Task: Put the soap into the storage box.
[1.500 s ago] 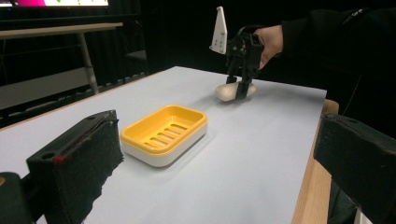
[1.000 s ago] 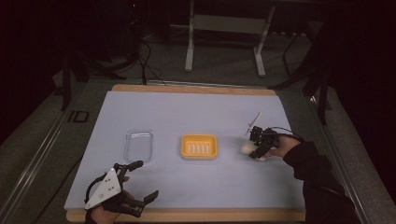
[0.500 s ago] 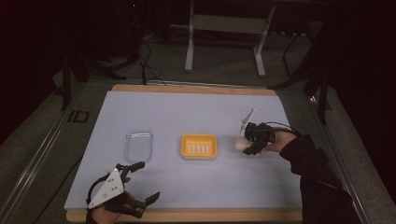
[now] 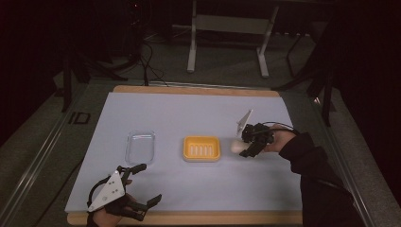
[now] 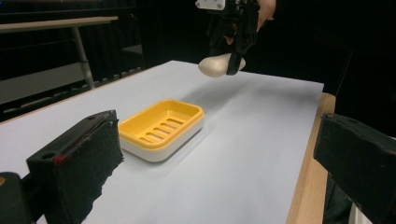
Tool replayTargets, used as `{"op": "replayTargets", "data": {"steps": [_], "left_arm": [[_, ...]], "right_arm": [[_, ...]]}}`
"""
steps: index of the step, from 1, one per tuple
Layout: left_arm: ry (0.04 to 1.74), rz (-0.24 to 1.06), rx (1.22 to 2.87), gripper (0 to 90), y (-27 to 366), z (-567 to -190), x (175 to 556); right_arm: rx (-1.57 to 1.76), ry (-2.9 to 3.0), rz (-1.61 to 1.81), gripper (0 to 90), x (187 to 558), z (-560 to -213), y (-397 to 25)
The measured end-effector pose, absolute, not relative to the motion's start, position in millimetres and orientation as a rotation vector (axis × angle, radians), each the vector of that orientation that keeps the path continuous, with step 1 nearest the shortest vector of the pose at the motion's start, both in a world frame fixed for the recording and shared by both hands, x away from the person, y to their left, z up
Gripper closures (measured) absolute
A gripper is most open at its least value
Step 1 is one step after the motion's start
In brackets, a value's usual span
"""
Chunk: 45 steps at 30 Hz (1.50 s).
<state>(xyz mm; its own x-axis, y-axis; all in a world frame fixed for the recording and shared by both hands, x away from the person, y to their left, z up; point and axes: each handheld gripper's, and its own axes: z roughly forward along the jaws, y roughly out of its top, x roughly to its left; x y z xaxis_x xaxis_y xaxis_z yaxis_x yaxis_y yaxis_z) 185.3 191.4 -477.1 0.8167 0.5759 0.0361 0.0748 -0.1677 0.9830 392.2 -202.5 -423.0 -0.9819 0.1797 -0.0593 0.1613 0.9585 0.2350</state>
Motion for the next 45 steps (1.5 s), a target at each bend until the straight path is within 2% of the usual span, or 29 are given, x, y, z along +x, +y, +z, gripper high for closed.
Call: {"op": "replayTargets", "data": {"steps": [45], "left_arm": [[0.501, 0.474, 1.709, 1.1, 190, -477, 184]], "right_arm": [[-0.072, 3.001, 0.554, 49.7, 389, -392, -136]]}}
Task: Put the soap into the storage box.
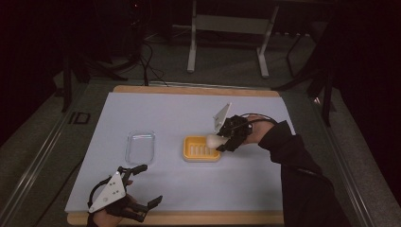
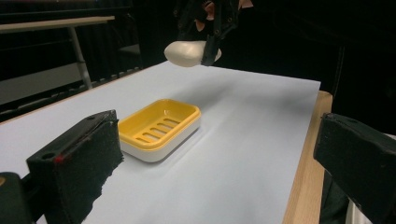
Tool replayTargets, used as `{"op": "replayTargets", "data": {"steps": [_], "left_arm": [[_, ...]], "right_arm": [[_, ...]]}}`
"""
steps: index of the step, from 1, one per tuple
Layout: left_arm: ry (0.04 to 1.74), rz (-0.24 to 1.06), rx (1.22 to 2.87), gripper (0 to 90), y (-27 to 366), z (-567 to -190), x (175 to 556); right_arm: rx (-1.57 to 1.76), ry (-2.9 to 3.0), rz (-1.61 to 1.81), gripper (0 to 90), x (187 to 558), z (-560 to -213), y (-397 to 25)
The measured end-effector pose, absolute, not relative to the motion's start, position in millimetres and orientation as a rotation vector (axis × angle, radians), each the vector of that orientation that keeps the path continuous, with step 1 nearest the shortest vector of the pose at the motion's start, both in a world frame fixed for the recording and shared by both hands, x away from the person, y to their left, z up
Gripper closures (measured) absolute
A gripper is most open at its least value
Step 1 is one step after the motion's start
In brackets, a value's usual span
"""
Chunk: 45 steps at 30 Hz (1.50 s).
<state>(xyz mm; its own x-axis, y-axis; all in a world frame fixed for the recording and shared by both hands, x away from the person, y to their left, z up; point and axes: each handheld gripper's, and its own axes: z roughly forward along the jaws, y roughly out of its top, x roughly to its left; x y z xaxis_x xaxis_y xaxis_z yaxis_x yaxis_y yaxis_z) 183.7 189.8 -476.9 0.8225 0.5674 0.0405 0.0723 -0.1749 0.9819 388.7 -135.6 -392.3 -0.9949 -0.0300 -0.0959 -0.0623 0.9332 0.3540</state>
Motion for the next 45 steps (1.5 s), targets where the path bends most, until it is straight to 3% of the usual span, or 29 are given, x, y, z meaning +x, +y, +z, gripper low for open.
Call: {"op": "replayTargets", "data": {"steps": [28, 45], "left_arm": [[0.512, 0.483, 1.692, 1.1, 193, -476, 183], [0.514, 0.471, 1.687, 1.1, 194, -476, 182]], "right_arm": [[-0.156, 2.981, 0.732, 49.7, 400, -386, -98], [-0.122, 2.968, 0.835, 49.7, 419, -437, -105]]}}
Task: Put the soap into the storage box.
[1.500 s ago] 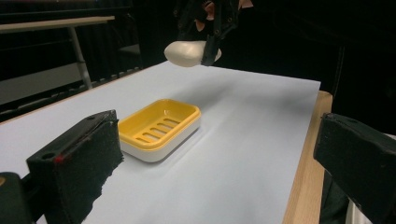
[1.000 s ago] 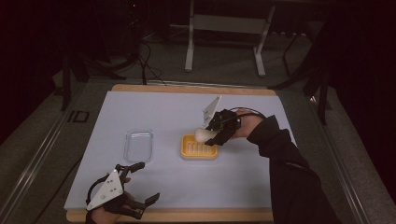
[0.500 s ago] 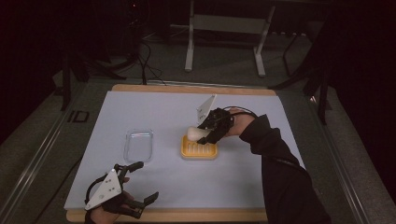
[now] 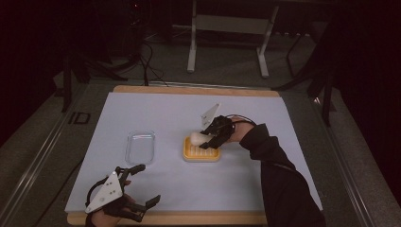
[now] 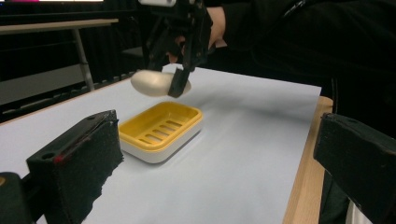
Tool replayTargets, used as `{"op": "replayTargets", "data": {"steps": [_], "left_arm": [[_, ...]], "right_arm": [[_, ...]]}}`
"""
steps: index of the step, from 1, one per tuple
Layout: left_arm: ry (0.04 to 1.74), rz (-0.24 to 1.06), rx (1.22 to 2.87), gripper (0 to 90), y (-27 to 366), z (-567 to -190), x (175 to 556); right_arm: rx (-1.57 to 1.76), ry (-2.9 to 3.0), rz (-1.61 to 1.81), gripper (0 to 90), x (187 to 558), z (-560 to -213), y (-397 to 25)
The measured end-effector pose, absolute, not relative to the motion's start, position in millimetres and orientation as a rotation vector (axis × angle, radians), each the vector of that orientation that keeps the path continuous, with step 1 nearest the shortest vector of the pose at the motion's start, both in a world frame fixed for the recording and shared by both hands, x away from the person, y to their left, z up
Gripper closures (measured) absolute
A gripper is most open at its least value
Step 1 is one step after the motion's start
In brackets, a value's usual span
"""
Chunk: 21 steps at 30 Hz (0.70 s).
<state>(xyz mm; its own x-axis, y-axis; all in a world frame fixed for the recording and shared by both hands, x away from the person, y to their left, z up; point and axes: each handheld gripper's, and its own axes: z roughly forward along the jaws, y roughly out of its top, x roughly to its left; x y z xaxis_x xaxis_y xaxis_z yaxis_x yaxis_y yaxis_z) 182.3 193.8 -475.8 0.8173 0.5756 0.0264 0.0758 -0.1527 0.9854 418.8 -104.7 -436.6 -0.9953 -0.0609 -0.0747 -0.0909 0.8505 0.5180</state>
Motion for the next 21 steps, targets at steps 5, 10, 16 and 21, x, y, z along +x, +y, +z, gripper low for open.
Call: {"op": "replayTargets", "data": {"steps": [5, 10, 16, 21], "left_arm": [[0.513, 0.472, 1.69, 1.1, 194, -476, 182], [0.513, 0.471, 1.691, 1.1, 194, -476, 183], [0.513, 0.471, 1.693, 1.1, 194, -476, 183], [0.513, 0.472, 1.697, 1.1, 194, -476, 183]], "right_arm": [[-0.108, 2.987, 0.818, 49.7, 423, -451, -105], [-0.123, 2.988, 0.797, 49.7, 425, -464, -105], [-0.128, 2.99, 0.818, 49.7, 427, -475, -104], [-0.114, 2.993, 0.798, 49.7, 429, -484, -104]]}}
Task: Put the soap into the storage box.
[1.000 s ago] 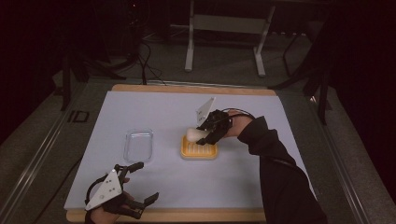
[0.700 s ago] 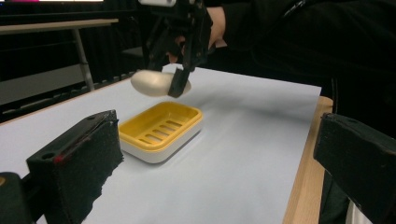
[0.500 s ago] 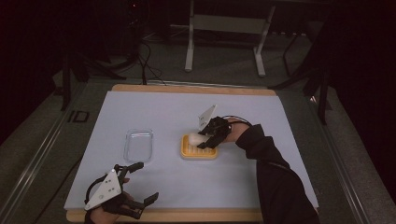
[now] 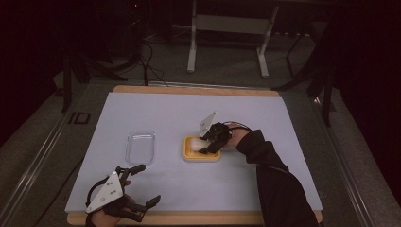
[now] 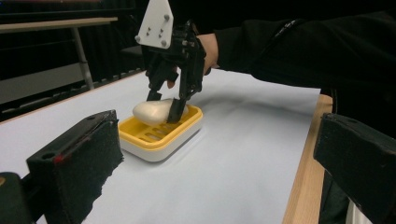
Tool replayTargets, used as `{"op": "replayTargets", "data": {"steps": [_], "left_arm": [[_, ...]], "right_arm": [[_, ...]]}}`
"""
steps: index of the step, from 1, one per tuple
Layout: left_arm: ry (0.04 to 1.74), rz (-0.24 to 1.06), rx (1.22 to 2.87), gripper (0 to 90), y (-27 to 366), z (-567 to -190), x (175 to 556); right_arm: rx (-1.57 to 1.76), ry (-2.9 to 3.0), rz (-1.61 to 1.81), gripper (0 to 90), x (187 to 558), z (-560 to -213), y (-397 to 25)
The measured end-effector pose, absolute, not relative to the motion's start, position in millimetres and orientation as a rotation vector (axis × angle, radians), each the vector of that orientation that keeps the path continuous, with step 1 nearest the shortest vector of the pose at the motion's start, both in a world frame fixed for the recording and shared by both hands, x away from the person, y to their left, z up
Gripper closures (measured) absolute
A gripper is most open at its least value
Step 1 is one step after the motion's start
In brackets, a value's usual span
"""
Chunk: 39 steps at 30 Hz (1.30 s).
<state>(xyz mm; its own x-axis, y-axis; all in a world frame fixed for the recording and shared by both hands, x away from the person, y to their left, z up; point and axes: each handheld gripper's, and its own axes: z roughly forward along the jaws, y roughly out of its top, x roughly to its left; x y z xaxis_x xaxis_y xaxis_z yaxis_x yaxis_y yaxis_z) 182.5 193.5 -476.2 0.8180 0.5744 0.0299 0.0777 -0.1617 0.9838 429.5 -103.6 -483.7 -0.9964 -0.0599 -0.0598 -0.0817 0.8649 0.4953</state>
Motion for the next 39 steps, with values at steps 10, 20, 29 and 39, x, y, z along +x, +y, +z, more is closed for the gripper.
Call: {"op": "replayTargets", "data": {"steps": [10, 20, 29, 39], "left_arm": [[0.51, 0.471, 1.698, 1.1, 193, -476, 182], [0.507, 0.465, 1.701, 1.1, 193, -477, 182], [0.507, 0.466, 1.703, 1.1, 193, -477, 182], [0.507, 0.467, 1.702, 1.1, 193, -477, 182]], "right_arm": [[-0.101, 3.018, 0.779, 49.5, 432, -496, -100], [-0.078, 3.041, 0.766, 48.0, 433, -500, -97], [-0.073, 3.038, 0.753, 42.1, 432, -493, -94], [-0.048, 3.028, 0.742, 39.5, 432, -477, -98]]}}
